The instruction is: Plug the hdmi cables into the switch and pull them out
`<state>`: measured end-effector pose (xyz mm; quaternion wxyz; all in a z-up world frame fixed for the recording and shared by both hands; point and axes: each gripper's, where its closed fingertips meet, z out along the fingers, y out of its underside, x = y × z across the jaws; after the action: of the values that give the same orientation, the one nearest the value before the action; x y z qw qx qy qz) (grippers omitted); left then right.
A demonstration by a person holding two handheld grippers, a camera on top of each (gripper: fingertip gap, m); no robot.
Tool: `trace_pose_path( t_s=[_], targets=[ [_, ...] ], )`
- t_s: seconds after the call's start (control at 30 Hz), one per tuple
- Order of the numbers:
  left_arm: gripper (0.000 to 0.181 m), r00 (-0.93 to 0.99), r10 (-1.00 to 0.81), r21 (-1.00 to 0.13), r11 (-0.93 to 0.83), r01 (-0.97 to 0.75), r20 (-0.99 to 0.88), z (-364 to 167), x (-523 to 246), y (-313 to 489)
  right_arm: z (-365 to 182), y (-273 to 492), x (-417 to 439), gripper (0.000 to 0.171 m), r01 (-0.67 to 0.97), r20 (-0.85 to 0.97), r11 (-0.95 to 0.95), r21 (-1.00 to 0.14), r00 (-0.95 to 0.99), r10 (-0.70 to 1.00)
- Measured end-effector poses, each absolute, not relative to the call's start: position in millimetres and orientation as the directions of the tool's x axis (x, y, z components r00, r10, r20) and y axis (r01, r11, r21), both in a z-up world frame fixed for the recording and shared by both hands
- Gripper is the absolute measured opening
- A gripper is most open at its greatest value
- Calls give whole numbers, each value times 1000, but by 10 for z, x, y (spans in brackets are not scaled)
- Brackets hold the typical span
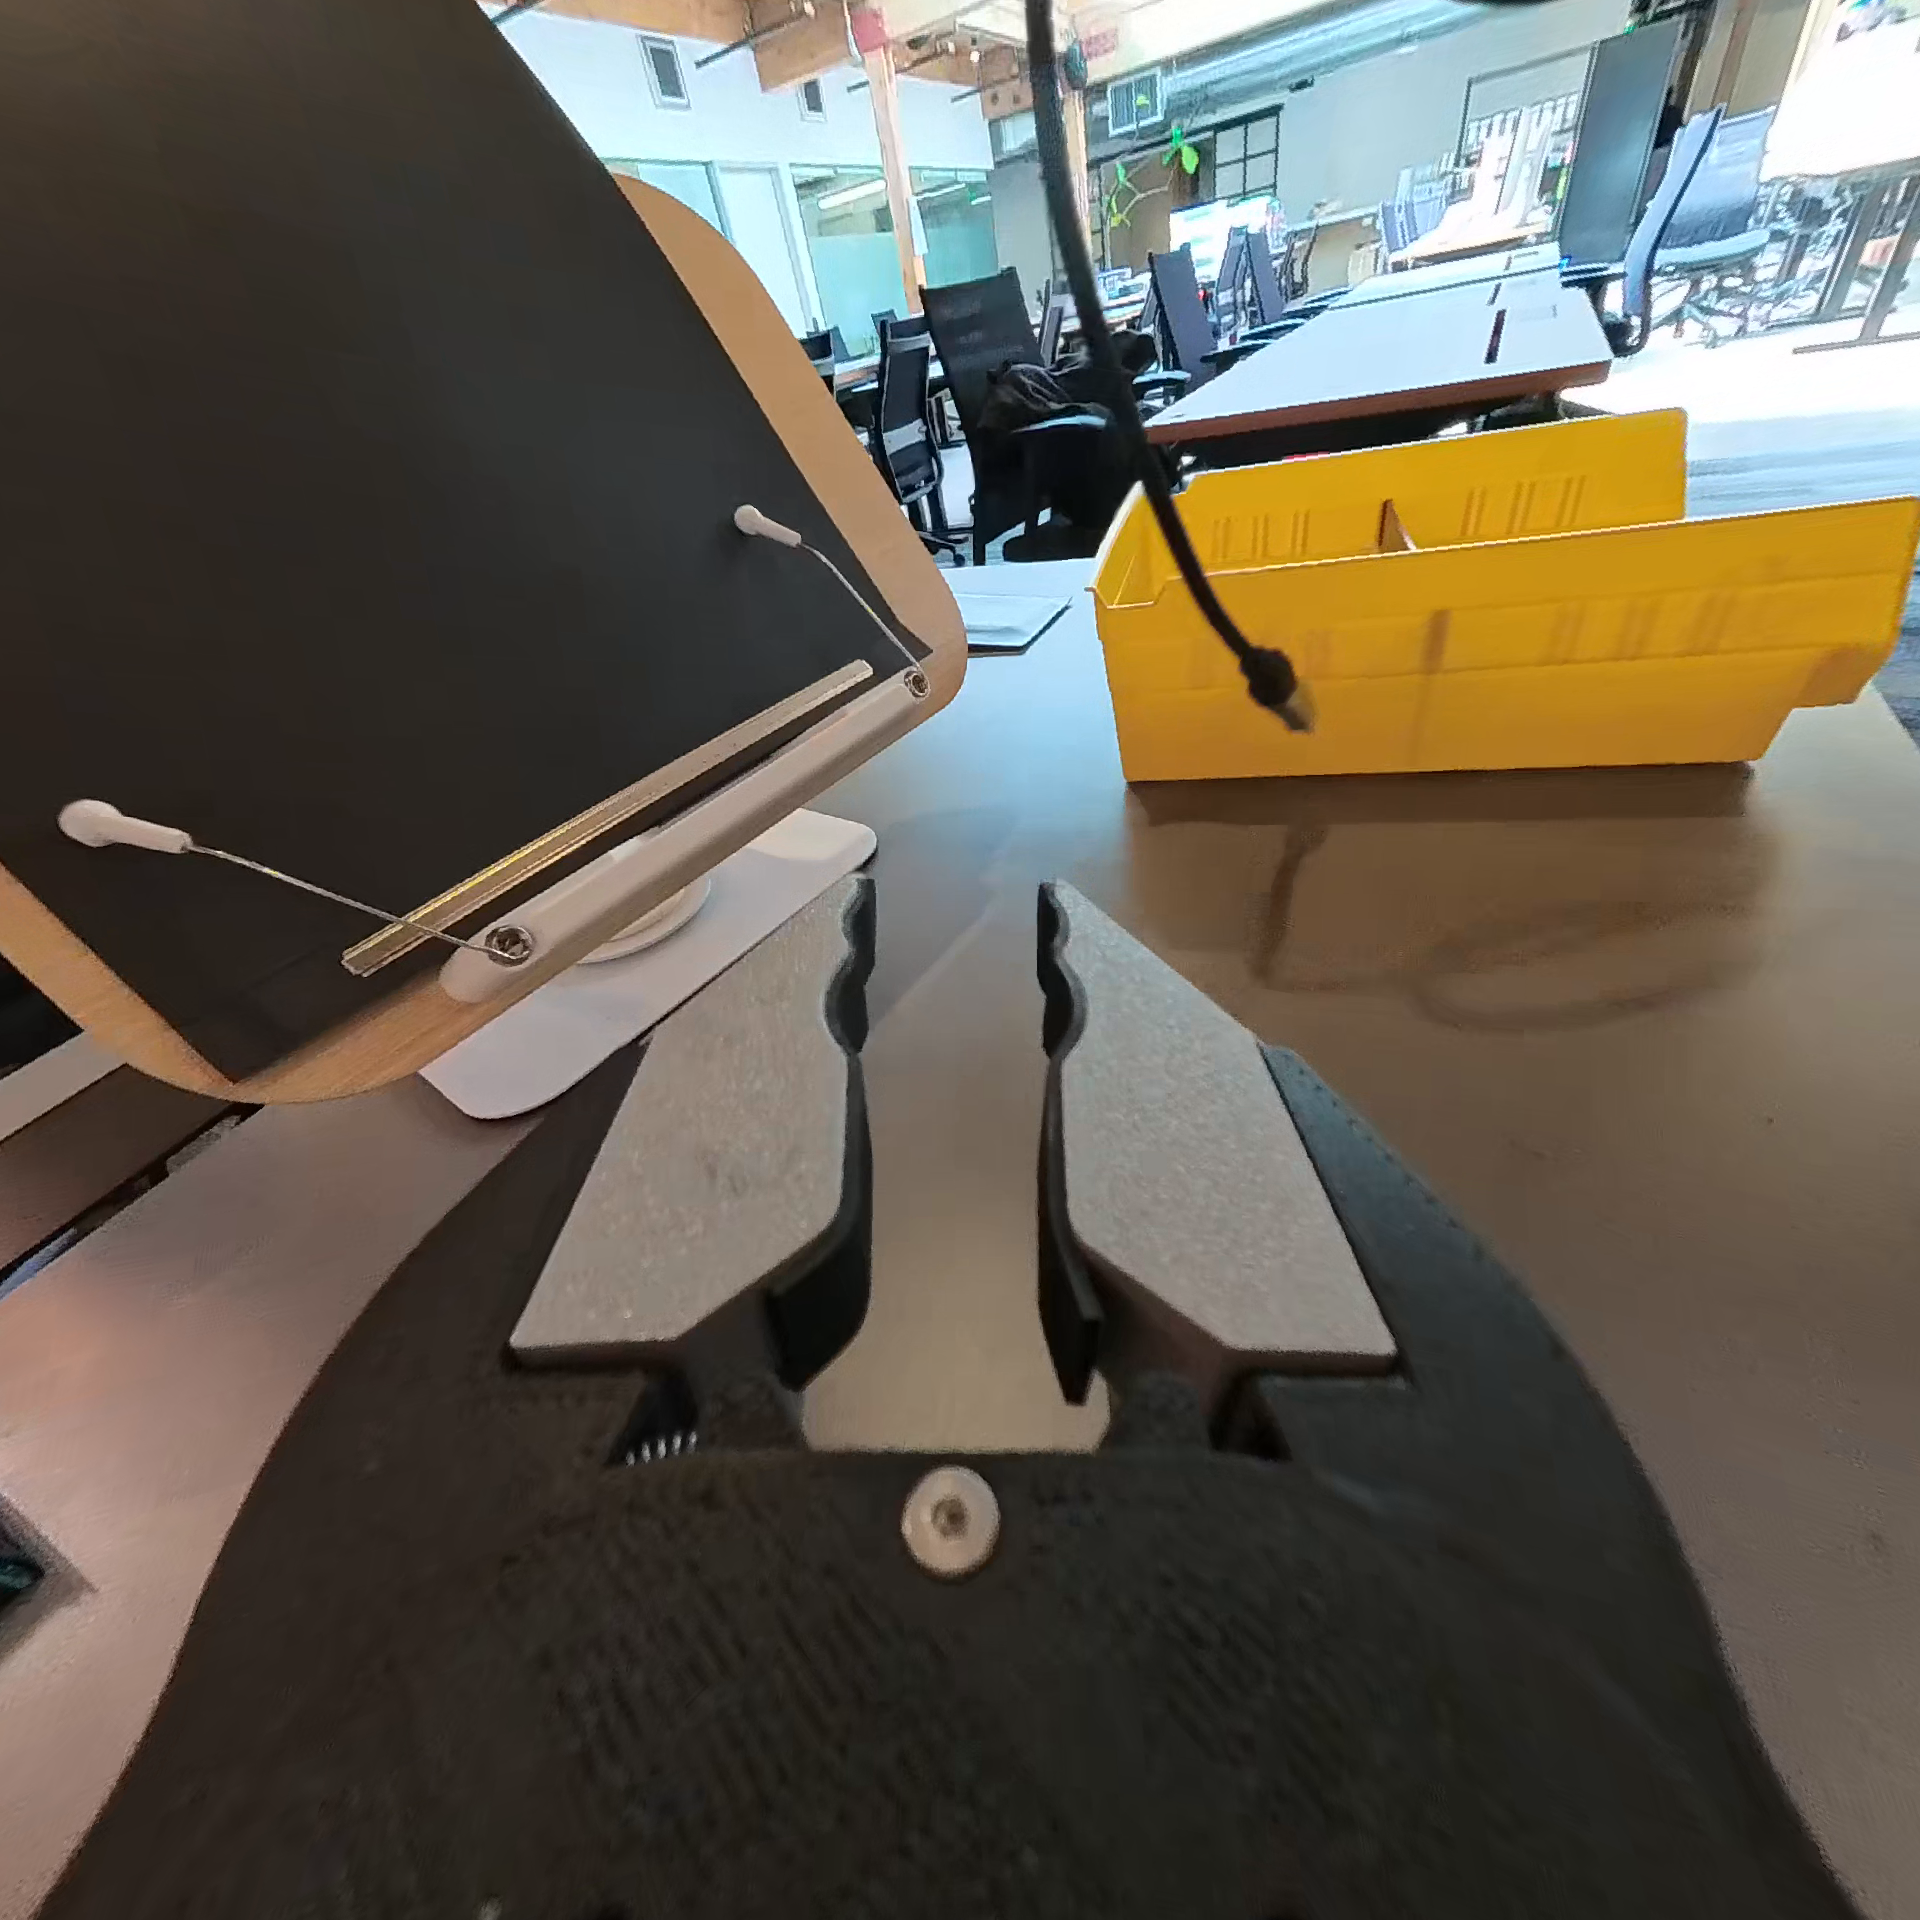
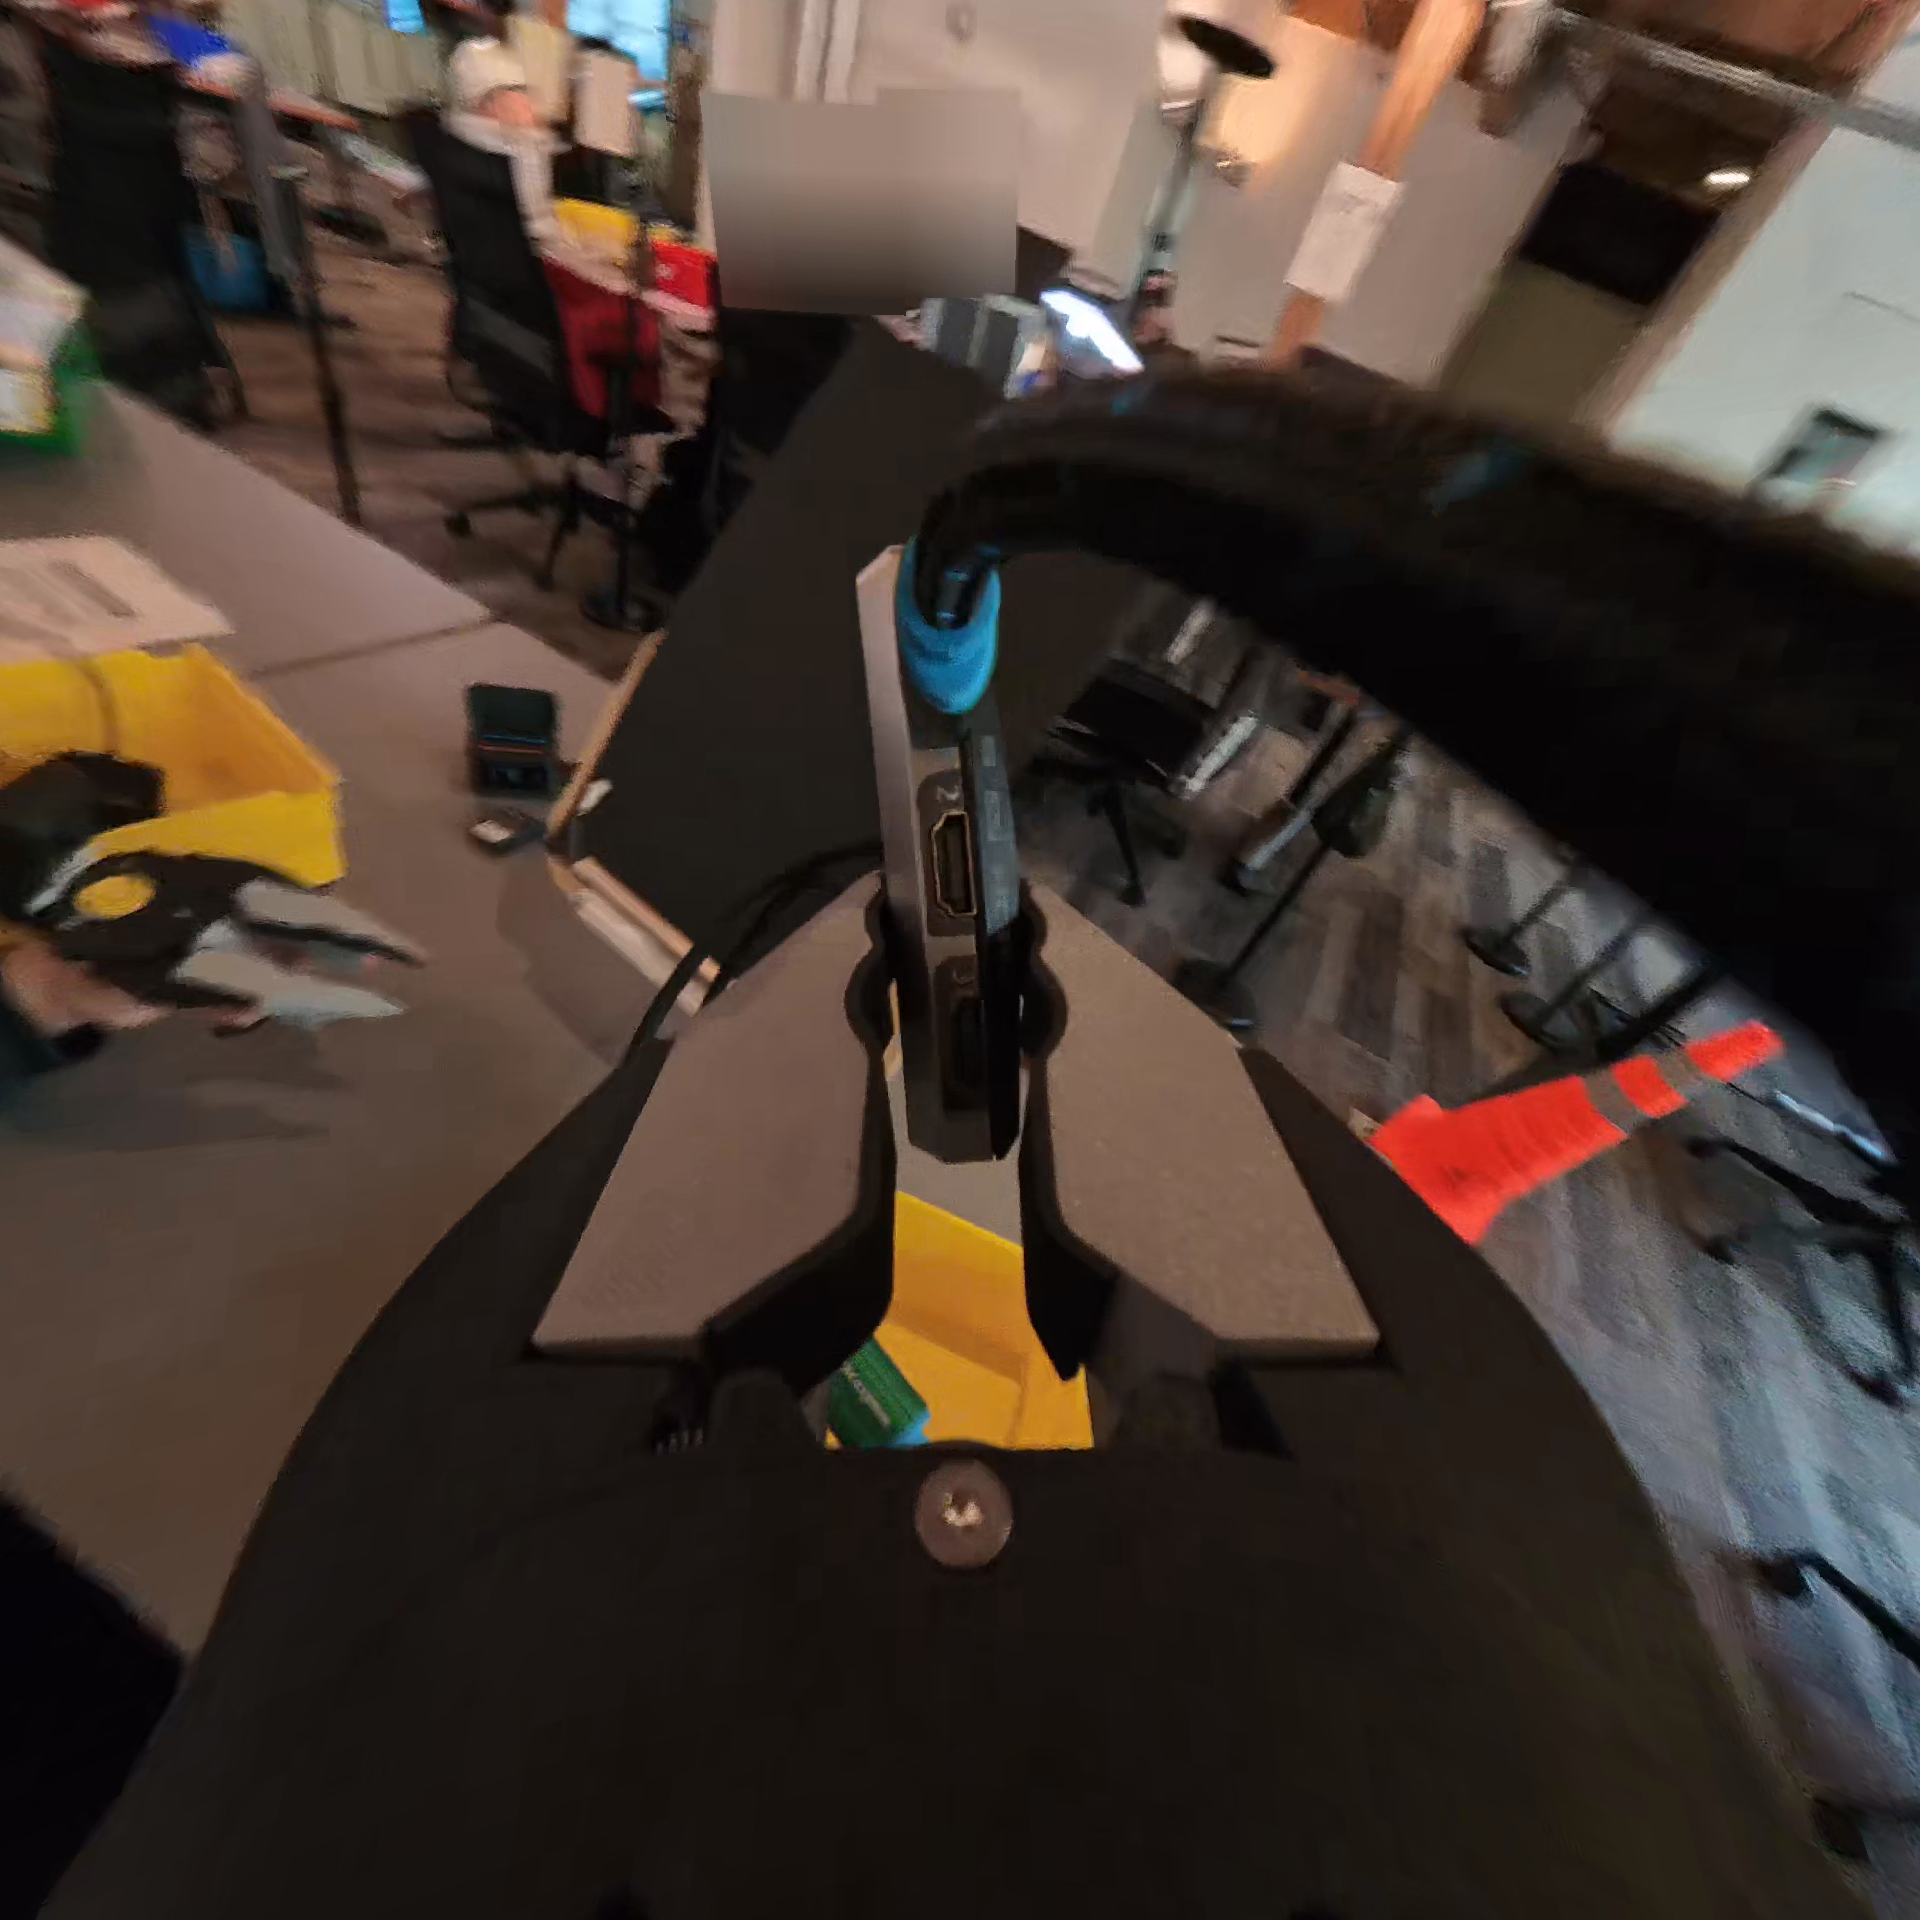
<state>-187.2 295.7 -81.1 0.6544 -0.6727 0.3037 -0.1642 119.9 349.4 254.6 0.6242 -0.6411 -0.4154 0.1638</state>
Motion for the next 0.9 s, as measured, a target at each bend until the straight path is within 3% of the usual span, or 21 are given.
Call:
trace_pose_path(
  t_s=[0.13, 0.47, 0.67, 0.8, 0.9],
  targets=[
    [28, 763, -620, -980, 48, -193, -181, -788, -1874, 2945, 2423, 3182, 878, 17, 436, 368, 155, -887, 460, 808],
    [27, 762, -617, -975, 40, -217, -195, -831, -1859, 2954, 3332, 3269, 1178, 18, 258, 298, 171, -951, 618, 727],
    [27, 771, -608, -975, 21, -223, -189, -876, -1892, 2991, 3700, 3348, 1544, 18, 292, 340, 183, -939, 694, 635],
    [27, 773, -604, -975, 28, -220, -192, -852, -1896, 2990, 3626, 3524, 1771, 18, 329, 360, 161, -931, 744, 563],
    [27, 770, -608, -974, 27, -223, -193, -861, -1879, 2989, 3275, 3752, 1821, 18, 381, 390, 133, -915, 749, 536]
  ],
)
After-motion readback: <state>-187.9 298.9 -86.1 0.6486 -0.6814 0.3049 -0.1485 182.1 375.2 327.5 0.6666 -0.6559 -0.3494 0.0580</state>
